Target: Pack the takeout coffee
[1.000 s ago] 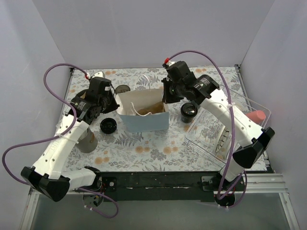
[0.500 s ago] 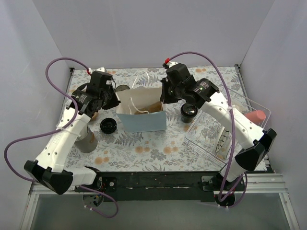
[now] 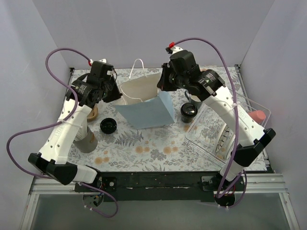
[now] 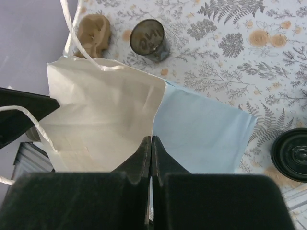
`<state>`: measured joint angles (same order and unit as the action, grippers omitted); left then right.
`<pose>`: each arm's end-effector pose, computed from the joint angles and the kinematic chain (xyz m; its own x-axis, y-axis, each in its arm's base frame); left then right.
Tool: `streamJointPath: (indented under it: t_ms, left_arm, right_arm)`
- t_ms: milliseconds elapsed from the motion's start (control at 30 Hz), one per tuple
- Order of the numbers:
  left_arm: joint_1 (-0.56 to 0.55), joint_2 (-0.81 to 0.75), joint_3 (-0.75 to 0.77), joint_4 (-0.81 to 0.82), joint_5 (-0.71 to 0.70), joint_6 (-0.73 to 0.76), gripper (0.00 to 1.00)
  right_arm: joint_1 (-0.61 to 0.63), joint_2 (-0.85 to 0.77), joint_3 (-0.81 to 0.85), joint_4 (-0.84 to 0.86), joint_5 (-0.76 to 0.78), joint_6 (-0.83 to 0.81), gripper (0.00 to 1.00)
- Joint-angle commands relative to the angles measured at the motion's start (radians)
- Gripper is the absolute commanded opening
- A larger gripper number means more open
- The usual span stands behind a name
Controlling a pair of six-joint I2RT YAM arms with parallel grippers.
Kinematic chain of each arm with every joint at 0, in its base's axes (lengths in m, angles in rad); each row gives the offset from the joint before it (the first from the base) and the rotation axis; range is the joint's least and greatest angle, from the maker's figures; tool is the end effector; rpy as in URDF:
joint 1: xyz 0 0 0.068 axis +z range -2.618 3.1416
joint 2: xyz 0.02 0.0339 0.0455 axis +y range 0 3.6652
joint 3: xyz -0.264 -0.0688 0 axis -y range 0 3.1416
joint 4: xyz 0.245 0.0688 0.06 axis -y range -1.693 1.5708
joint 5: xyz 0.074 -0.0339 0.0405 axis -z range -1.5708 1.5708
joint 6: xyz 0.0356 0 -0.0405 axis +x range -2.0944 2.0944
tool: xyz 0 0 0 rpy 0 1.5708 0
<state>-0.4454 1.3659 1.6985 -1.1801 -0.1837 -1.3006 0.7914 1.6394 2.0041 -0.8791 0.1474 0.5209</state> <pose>0.2288 -0.1020 0.4270 -0.4836 -0.8191 -0.3086 -0.5680 0.5620 -0.6013 0.2432 0.2387 0.4666 -0.6054 0.0877 -0.7911 -0.3603 0.8561 0.3706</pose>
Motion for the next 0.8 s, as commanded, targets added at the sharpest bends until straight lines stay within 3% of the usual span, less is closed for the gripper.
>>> streamJointPath:
  t_ms: [0,67,200,267,300,333,467,567,600,633,700,767]
  left_arm:
    - [0.001,-0.072,-0.065,0.055,0.033,0.005,0.0]
    - [0.002,-0.09,-0.105,0.079,0.061,-0.016,0.0]
    - [0.004,0.01,0.13,-0.004,0.067,0.01,0.0]
    - [0.002,-0.002,0.072,0.012,0.064,0.009,0.0]
    - [0.002,-0.055,-0.073,0.037,0.079,0.001,0.0]
    - [0.004,-0.07,-0.103,0.054,0.101,-0.006,0.0]
    - [0.002,-0.05,-0.033,0.013,0.066,-0.009,0.0]
    - [0.002,-0.051,-0.068,0.013,0.046,0.014,0.0]
    - [0.002,-0.048,-0.065,0.011,0.041,0.017,0.08]
    - [0.002,-0.039,-0.044,0.004,0.03,0.018,0.13]
    - [0.004,-0.03,-0.016,-0.003,-0.002,0.024,0.27]
    - [0.004,-0.019,0.018,-0.006,-0.011,0.052,0.32]
  right_arm:
    - [-0.001,-0.119,-0.238,0.138,-0.006,0.042,0.01]
    - [-0.015,-0.164,-0.338,0.203,-0.02,0.048,0.01]
    - [-0.02,-0.092,-0.13,0.08,0.038,-0.015,0.01]
    - [-0.018,-0.119,-0.195,0.11,0.026,-0.004,0.01]
    - [-0.018,-0.137,-0.276,0.15,0.005,0.01,0.01]
    - [-0.02,-0.148,-0.363,0.191,-0.011,0.028,0.01]
    - [-0.02,-0.116,-0.276,0.106,0.024,-0.007,0.01]
    - [-0.021,-0.108,-0.248,0.078,0.024,-0.016,0.17]
    - [-0.021,-0.11,-0.237,0.075,0.017,-0.019,0.28]
    - [-0.02,-0.115,-0.229,0.075,0.008,-0.018,0.31]
    - [-0.021,-0.125,-0.203,0.066,0.011,-0.03,0.37]
    - [-0.021,-0.136,-0.186,0.039,0.034,-0.035,0.39]
